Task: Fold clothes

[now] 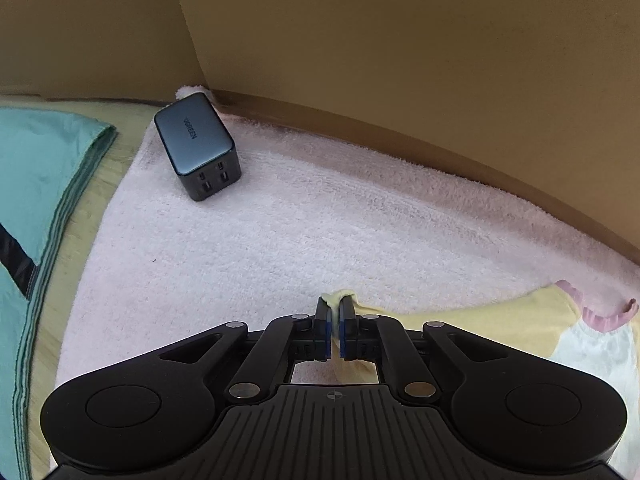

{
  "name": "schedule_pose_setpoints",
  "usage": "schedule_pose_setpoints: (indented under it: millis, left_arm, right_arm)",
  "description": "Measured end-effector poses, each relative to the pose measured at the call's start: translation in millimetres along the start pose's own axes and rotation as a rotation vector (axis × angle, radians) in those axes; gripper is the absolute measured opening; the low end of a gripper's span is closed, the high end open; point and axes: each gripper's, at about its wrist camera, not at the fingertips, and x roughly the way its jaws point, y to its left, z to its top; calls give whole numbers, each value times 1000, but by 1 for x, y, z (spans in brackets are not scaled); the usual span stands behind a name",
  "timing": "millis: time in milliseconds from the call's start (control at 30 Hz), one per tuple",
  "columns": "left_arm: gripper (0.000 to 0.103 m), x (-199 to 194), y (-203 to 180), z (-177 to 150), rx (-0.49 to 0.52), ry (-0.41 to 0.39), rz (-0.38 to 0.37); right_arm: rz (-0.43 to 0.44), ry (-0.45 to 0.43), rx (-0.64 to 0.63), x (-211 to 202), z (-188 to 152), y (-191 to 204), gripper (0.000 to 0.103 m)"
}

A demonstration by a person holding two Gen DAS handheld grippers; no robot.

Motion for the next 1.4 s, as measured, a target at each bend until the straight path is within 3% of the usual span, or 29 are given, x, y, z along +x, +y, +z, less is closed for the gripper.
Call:
schedule_pose_setpoints:
  millis: [67,167,300,433,533,667,800,900,1033,1133,1267,1300,1400]
  left_arm:
    - [36,-6,1,-1,-16,-18,11]
    - [55,-15,7,-3,-38,-52,45]
    - [55,-29,22,-5,-67,-57,54]
    - [58,-39,28,-20,-61,-15,55]
    - [61,-37,30,-35,-68,32,57]
    - [62,-27,23,-55,-66,87,54]
    - [66,-16,6,-71,-31,127,79]
    - [69,-14,-6,-79,19,103,142]
    - [67,-16,-17,-85,87,84,190]
    - [61,-18,-16,-85,75,92,177]
    - [40,-19,-14,-84,64,105,169]
    - [30,-19,-10,-85,57,106,177]
    - [26,-19,3,-88,31,111,204]
  right_arm:
    - [21,30,56,6,5,-9,49]
    - [104,105,196,12,0,-25,49]
    - [153,152,301,20,-16,-39,47]
    - [163,142,308,27,-19,-34,42]
    - [154,128,274,30,-18,-25,36]
    - [157,124,224,33,-20,-18,8]
    - [114,81,163,22,-28,-11,5]
    - [79,35,115,5,-39,-6,5]
    - [15,-35,-9,-17,-51,10,5]
    - [-61,-39,-107,-18,-63,23,6]
    - [-102,-1,-29,-6,-64,7,14]
    - [-112,-15,-25,-9,-63,6,14]
    - [-156,-78,-60,-21,-57,6,14]
